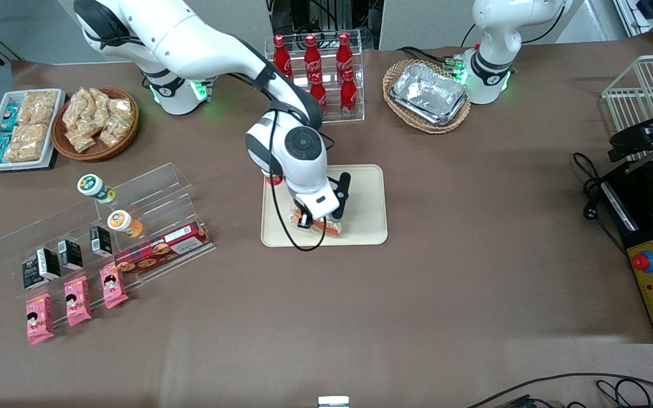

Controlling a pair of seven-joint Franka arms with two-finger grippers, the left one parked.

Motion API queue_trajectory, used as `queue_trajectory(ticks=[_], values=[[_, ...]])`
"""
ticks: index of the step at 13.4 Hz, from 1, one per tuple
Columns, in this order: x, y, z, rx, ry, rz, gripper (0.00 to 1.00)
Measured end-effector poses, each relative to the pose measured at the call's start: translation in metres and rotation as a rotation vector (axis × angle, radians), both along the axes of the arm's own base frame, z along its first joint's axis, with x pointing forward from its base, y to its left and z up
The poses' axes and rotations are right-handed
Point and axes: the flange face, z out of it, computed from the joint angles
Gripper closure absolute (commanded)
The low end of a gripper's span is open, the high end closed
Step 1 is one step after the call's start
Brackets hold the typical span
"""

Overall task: Place sandwich on tray
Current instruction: 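Lower the held sandwich onto the cream tray, then open the right gripper and raise it away from the sandwich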

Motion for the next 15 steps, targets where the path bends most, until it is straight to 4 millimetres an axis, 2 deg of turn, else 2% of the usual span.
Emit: queue_trajectory(ticks=[5,7,8,9,10,15], values=[[-0.012,0.016,-0.038,-0.028,-0.021,0.094,0.61],[-0.012,0.018,-0.045,-0.018,-0.029,0.104,0.58],[-0.012,0.019,-0.047,-0.012,-0.032,0.107,0.49],[-0.012,0.020,-0.049,-0.009,-0.033,0.109,0.35],[-0.013,0.021,-0.049,-0.008,-0.034,0.110,0.00],[-0.009,0.018,-0.049,-0.001,-0.040,0.080,0.00]])
